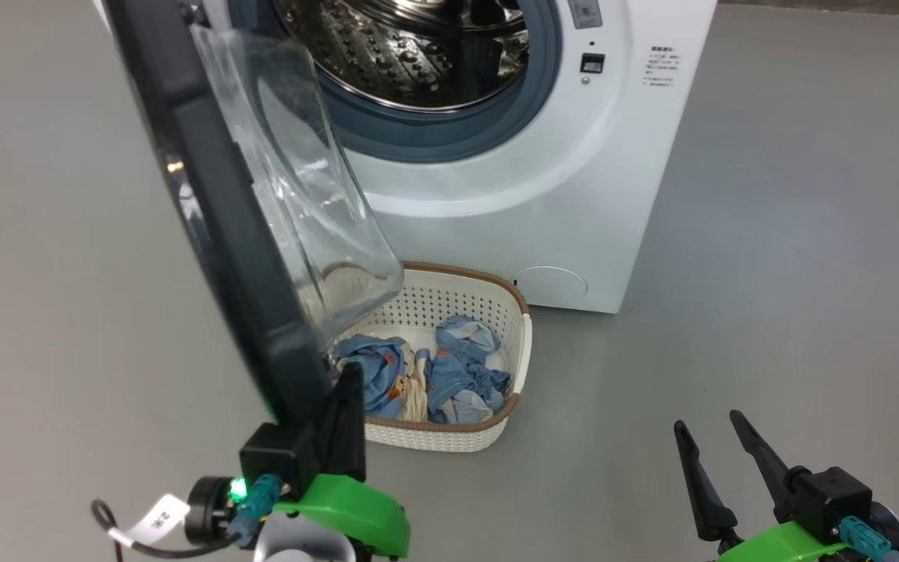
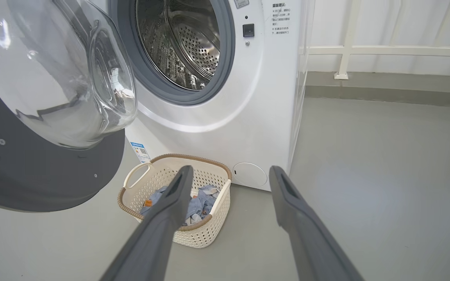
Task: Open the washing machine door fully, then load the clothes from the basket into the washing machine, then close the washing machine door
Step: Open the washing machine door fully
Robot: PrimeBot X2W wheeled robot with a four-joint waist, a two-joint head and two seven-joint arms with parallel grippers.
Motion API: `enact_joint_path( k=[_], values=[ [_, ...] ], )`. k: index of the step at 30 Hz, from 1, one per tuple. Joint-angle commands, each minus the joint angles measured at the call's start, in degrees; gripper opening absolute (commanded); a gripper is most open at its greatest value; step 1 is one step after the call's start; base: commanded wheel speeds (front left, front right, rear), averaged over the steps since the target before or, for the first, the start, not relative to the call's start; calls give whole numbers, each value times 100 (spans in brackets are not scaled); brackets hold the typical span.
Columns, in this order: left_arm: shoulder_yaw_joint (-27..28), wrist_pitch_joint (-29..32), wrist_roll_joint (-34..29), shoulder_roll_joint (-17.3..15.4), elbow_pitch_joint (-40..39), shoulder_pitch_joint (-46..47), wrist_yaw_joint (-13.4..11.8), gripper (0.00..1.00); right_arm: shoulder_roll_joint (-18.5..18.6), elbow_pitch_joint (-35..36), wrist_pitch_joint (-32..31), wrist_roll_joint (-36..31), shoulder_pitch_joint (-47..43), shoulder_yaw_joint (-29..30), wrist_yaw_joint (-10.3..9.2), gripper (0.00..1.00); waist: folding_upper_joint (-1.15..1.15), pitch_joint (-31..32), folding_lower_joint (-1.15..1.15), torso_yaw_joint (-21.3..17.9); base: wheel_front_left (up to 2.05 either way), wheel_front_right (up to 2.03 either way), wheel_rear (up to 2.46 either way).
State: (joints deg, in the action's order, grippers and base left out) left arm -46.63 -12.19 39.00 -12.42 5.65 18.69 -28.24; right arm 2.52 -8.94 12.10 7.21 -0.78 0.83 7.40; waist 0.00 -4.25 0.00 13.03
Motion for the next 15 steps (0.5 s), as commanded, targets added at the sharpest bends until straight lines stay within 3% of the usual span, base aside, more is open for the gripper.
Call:
enact_joint_path(
  k=[1, 15],
  values=[
    [346, -56, -30, -256, -93, 46, -178, 0, 36, 147, -11, -16, 213, -126, 9, 100, 0, -2, 0, 49, 0, 0, 0],
    [550, -134, -57, -470, -299, -145, -371, 0, 36, 264, -46, -71, 237, -55, 9, 100, 0, -121, 0, 505, 0, 0, 0]
  ],
)
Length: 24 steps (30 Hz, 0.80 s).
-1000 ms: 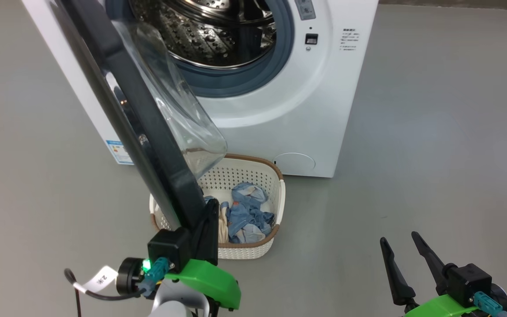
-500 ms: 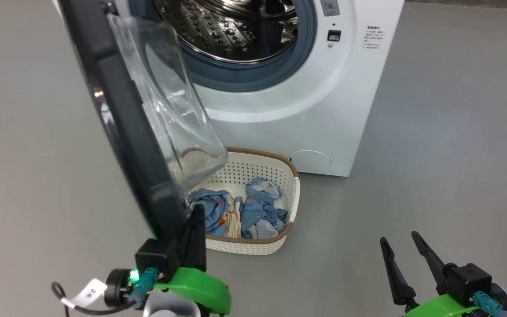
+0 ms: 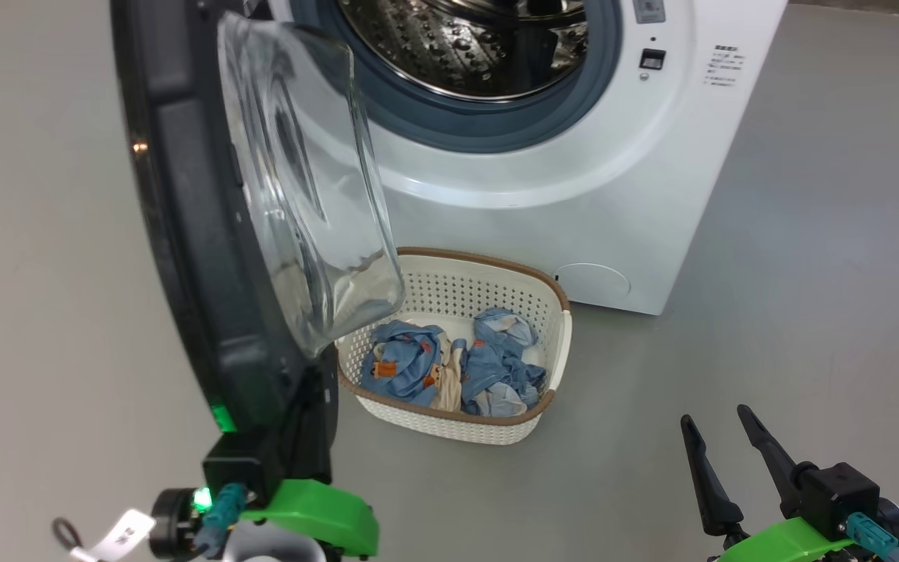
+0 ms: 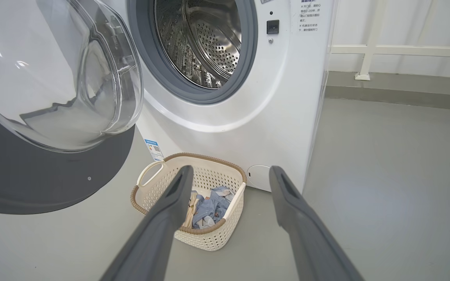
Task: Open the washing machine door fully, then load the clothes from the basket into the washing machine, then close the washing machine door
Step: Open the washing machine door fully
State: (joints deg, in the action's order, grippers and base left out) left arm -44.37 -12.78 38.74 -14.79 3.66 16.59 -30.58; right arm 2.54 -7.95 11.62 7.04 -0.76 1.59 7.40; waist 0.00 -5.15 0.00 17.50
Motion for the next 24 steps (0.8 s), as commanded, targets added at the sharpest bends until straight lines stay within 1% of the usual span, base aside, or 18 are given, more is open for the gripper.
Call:
enact_joint_path(
  k=[1, 9, 12, 20, 24],
  values=[
    [357, -83, -35, -263, -111, 54, -153, 0, 33, 167, 1, -59, 244, -134, 9, 100, 0, -36, 0, 79, 0, 0, 0],
    [733, -140, -23, -495, -192, -59, -330, 0, 33, 223, -33, -94, 272, -117, 9, 100, 0, -104, 0, 196, 0, 0, 0],
    [1005, -170, 3, -635, -223, -118, -376, 0, 33, 282, -66, -119, 283, -95, 9, 100, 0, -145, 0, 219, 0, 0, 0],
    [1525, -203, 41, -891, -180, -203, -371, 0, 33, 400, -126, -168, 301, -69, 9, 100, 0, -249, 0, 198, 0, 0, 0],
    [1874, -213, 77, -992, -133, -223, -312, 0, 33, 484, -166, -199, 323, -55, 9, 100, 0, -361, 0, 169, 0, 0, 0]
  ],
)
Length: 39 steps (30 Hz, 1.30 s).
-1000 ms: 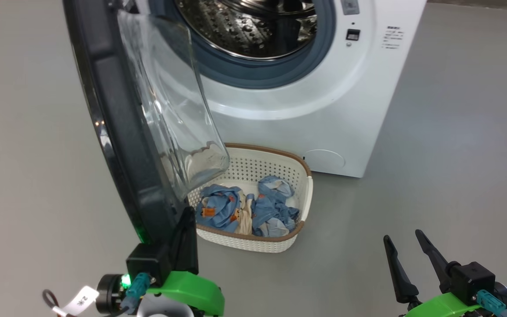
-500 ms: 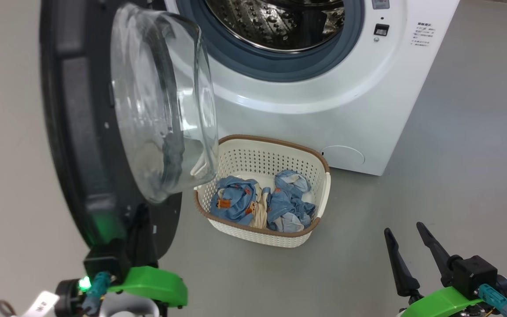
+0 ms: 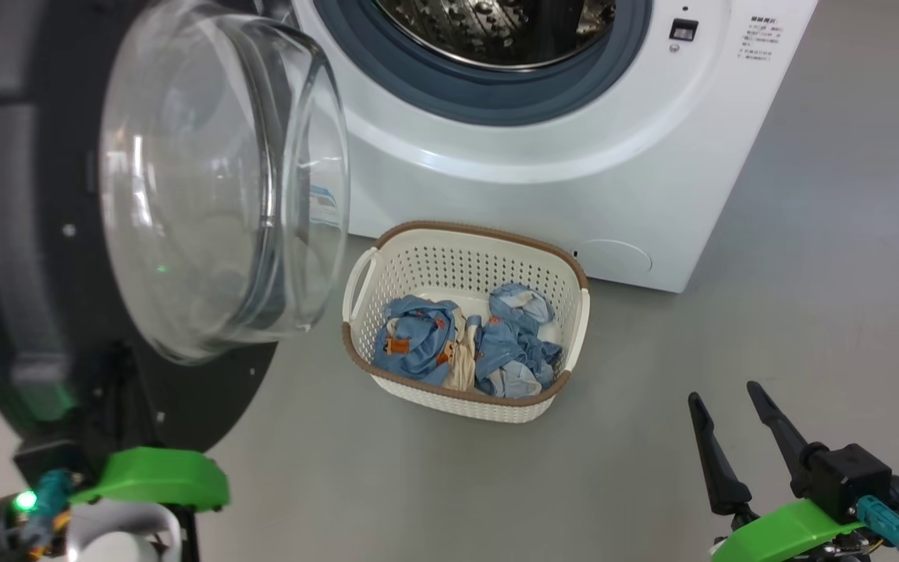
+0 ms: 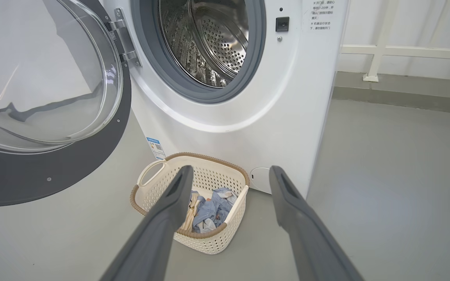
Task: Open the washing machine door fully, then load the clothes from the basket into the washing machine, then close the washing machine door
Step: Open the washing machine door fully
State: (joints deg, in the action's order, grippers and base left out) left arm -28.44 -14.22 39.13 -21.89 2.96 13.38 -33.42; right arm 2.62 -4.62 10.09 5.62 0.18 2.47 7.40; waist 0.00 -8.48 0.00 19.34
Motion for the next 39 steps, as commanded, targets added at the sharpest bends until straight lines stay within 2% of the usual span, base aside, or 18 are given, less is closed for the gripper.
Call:
enact_joint_path(
  k=[1, 9, 22, 31, 39],
  values=[
    [376, -71, 47, -299, -52, 93, -9, 0, 31, 172, -21, -63, 235, -135, 9, 100, 0, -65, 0, -19, 0, 0, 0],
    [1200, -76, -24, -343, 115, 81, 281, 0, 87, 366, -113, -100, 305, -40, 9, 100, 0, -383, 0, -52, 0, 0, 0],
    [2500, -77, -198, -328, 1018, 408, 1126, 0, 170, 533, -136, -105, 463, 118, 9, 100, 0, -763, 0, -44, 0, 0, 0],
    [3009, -77, -199, -392, 1917, 956, 1778, 0, 188, 611, -192, -133, 560, 117, 9, 100, 0, -938, 0, -28, 0, 0, 0],
    [3225, -77, -208, -439, 2608, 1404, 2126, 0, 247, 643, -218, -123, 637, 123, 9, 100, 0, -1021, 0, -32, 0, 0, 0]
  ],
)
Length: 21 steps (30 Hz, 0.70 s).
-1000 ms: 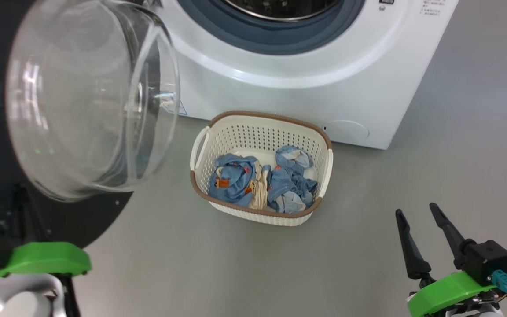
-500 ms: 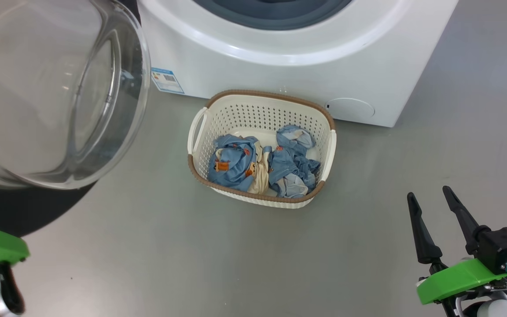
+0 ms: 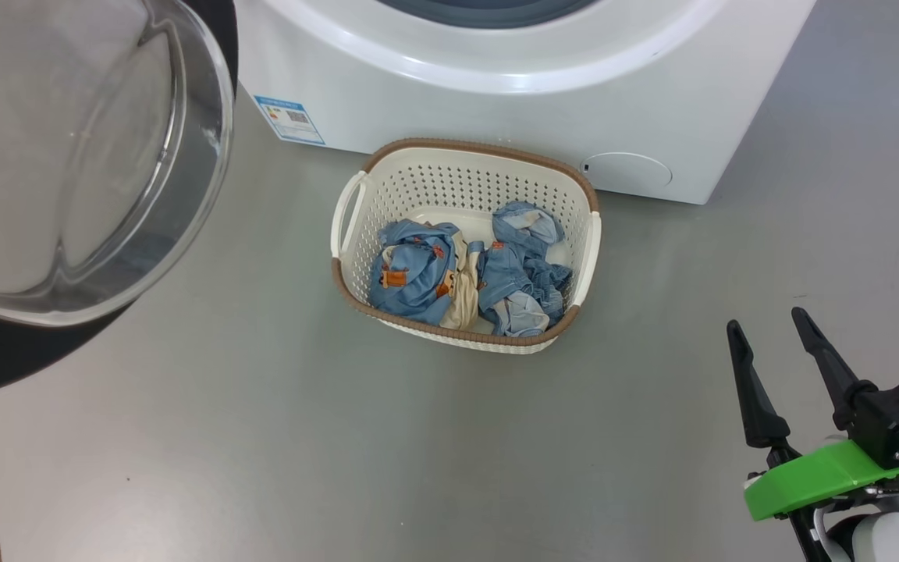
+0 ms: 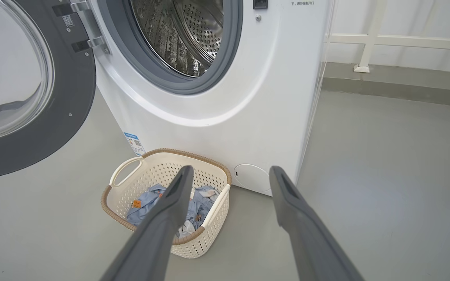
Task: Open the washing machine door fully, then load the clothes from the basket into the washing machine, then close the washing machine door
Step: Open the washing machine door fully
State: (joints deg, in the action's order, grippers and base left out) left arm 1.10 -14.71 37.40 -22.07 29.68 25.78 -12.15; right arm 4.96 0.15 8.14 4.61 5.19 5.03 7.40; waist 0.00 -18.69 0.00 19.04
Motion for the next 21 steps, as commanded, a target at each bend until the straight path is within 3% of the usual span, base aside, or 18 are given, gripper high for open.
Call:
enact_joint_path(
  k=[1, 11, 21],
  values=[
    [296, -29, -41, -427, 24, 213, 40, 0, 16, 162, -21, -19, 142, -135, 9, 100, 0, -1, 0, -6, 0, 0, 0],
    [619, -29, -302, -317, 297, 263, 245, 0, -4, 99, 20, 10, 159, -156, 9, 100, 0, 52, 0, -44, 0, 0, 0],
    [1094, -29, -1002, 336, -961, -645, 174, 0, -40, -2, 61, 21, 93, -197, 9, 100, 0, 281, 0, -45, 0, 0, 0]
  ],
)
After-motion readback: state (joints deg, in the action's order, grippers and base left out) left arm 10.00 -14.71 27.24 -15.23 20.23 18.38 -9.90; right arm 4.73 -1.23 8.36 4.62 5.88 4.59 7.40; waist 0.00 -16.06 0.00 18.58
